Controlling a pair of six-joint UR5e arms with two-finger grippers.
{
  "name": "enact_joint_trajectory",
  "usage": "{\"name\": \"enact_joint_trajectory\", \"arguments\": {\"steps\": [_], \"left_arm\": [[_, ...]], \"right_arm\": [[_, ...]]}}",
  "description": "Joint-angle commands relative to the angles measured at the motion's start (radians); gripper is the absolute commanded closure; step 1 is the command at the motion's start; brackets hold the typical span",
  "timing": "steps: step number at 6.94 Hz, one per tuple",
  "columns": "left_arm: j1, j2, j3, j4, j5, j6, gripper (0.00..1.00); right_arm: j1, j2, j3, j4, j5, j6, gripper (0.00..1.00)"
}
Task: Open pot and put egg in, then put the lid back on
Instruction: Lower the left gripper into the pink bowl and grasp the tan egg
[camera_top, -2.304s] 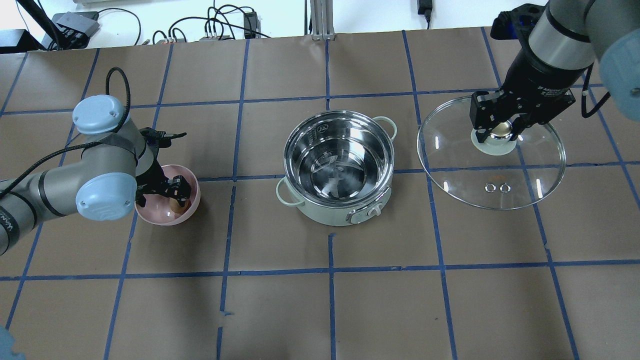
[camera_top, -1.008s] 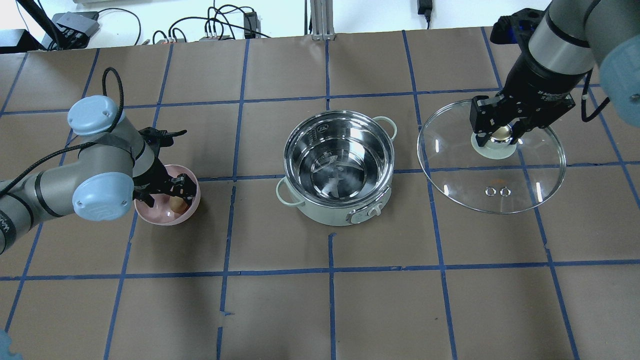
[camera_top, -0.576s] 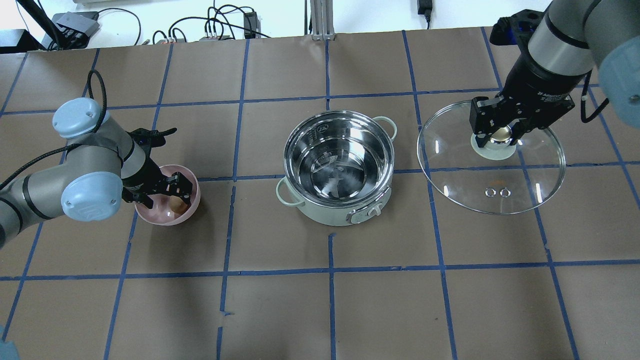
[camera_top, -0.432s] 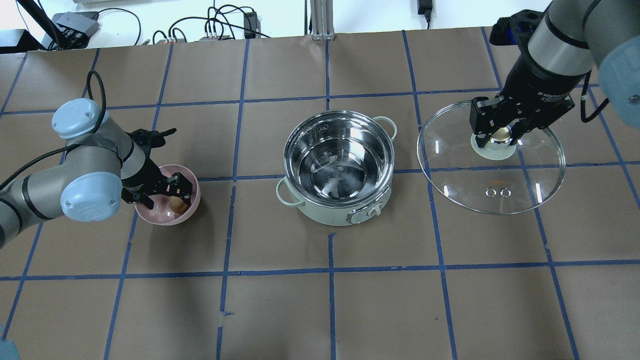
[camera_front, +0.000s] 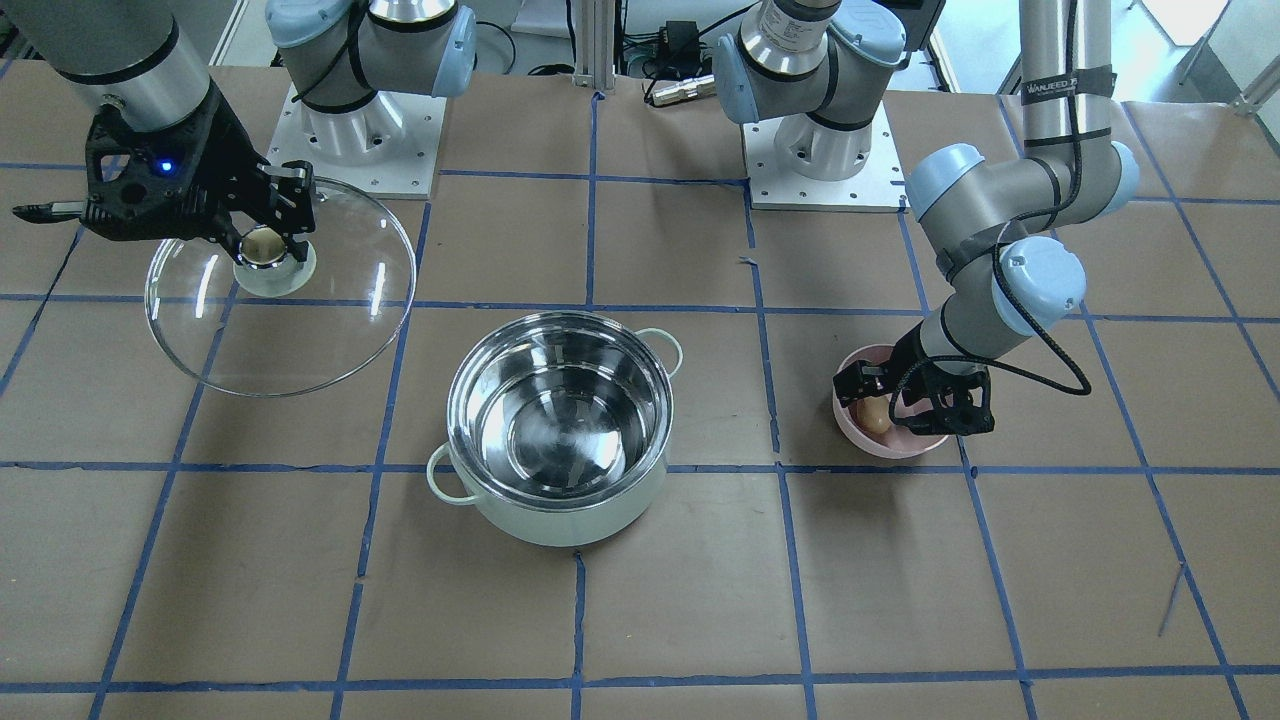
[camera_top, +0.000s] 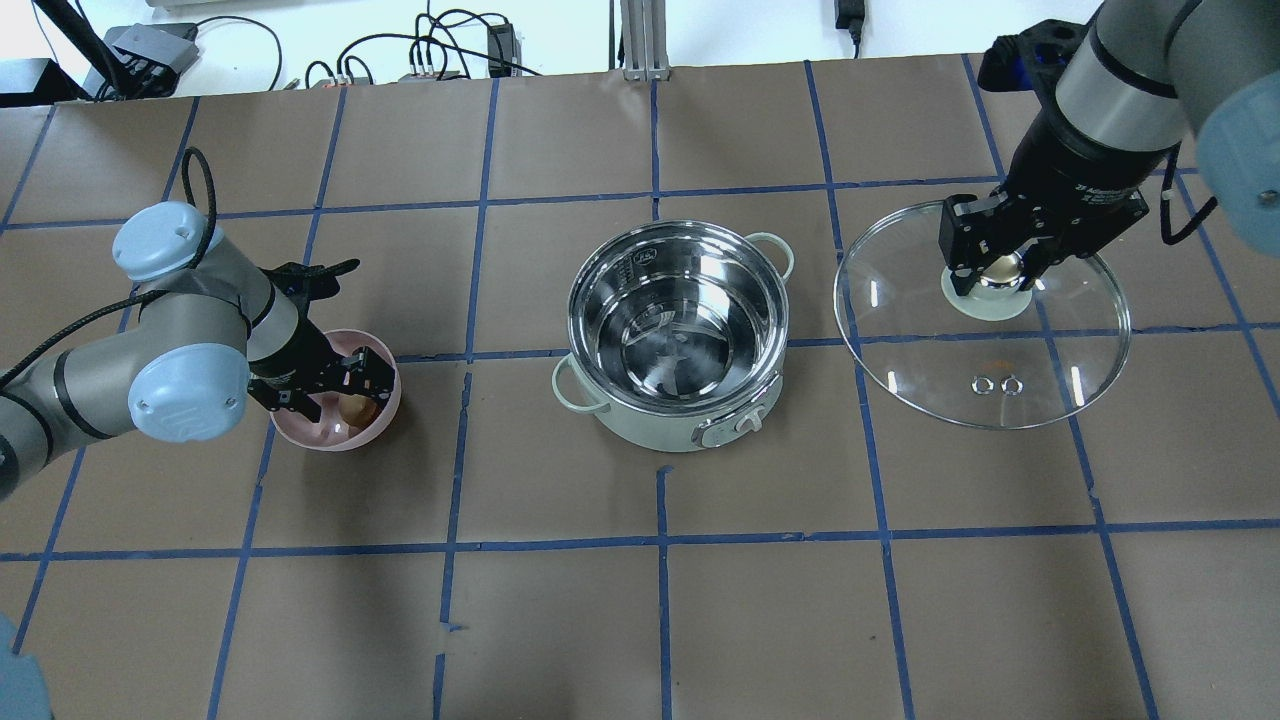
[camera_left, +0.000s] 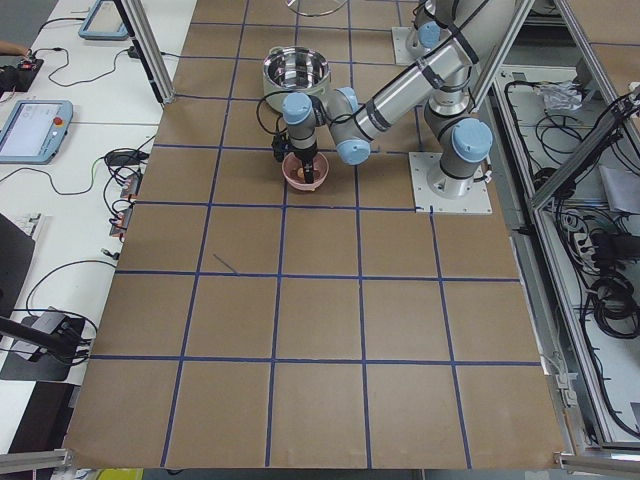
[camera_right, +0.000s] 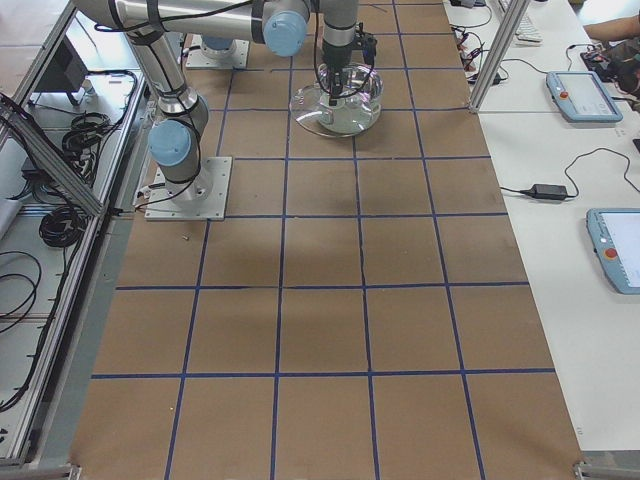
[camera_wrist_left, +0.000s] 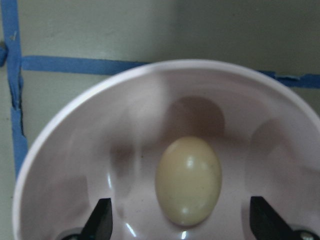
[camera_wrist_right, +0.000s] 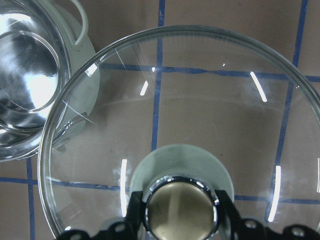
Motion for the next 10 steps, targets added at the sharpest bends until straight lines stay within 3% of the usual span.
{"name": "enact_joint_trajectory", "arguments": {"steps": [1,2,3,7,10], "left_arm": [[0.001,-0.011,0.003,-0.001,-0.015,0.005,0.12],[0.001,-0.009,0.003,-0.001,-0.015,0.005,0.35],[0.001,-0.009,0.005,-0.001,-0.015,0.005,0.49],[0.001,-0.008,0.006,-0.001,-0.015,0.005,0.84],[0.001,-0.006,0.008,-0.001,-0.015,0.004,0.87]], "right_arm": [[0.0,0.0,0.0,0.0,0.0,-0.006,0.77],[-0.002,0.0,0.0,0.0,0.0,-0.016,0.77],[-0.002,0.0,0.0,0.0,0.0,-0.016,0.77],[-0.002,0.0,0.002,0.0,-0.015,-0.017,0.77],[-0.002,0.0,0.005,-0.002,-0.017,-0.017,0.77]]}}
